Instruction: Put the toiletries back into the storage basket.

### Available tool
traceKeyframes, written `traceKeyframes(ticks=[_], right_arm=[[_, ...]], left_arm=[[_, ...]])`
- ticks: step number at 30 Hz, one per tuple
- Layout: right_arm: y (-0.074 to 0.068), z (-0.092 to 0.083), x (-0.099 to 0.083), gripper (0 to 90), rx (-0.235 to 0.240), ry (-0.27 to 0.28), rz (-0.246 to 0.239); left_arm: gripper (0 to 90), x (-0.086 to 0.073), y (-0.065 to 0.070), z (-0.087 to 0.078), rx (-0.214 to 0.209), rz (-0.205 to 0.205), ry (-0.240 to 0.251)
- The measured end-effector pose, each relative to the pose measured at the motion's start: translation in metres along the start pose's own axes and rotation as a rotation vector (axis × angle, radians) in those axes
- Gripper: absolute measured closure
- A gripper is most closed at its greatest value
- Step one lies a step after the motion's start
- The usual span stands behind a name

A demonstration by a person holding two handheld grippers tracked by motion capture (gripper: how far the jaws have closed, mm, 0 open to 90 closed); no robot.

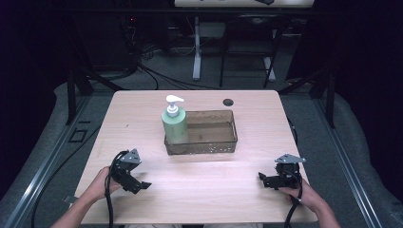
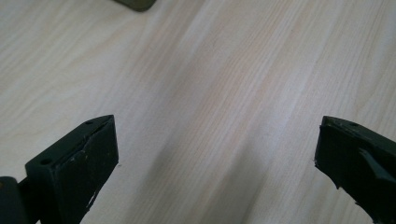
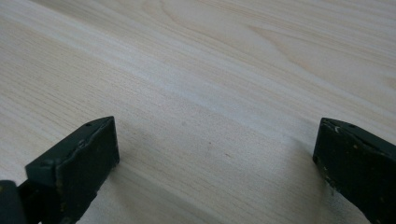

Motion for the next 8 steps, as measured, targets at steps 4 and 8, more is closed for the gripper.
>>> traceKeyframes(ticks=[4,8], right_arm=[[0.0,0.0,0.0,0.0,-0.002,0.0,0.002],[-0.0001,0.0,0.0,0.0,-0.003,0.001,0.004]], left_arm=[[0.0,-0.005,-0.0023,0.0074,-0.007,-0.009,-0.04],[0.0,-0.0083,-0.007,0.0092,0.019,-0.018,-0.054]])
Point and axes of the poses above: each handheld gripper's, and its own axes: z roughly forward along the jaws, x roughly out of its top, y roughly to its right, the point moved 6 cm from there along z, roughly forward along the jaws, and after that the axes turned 7 degrees about -z, right-handed, at the moved point
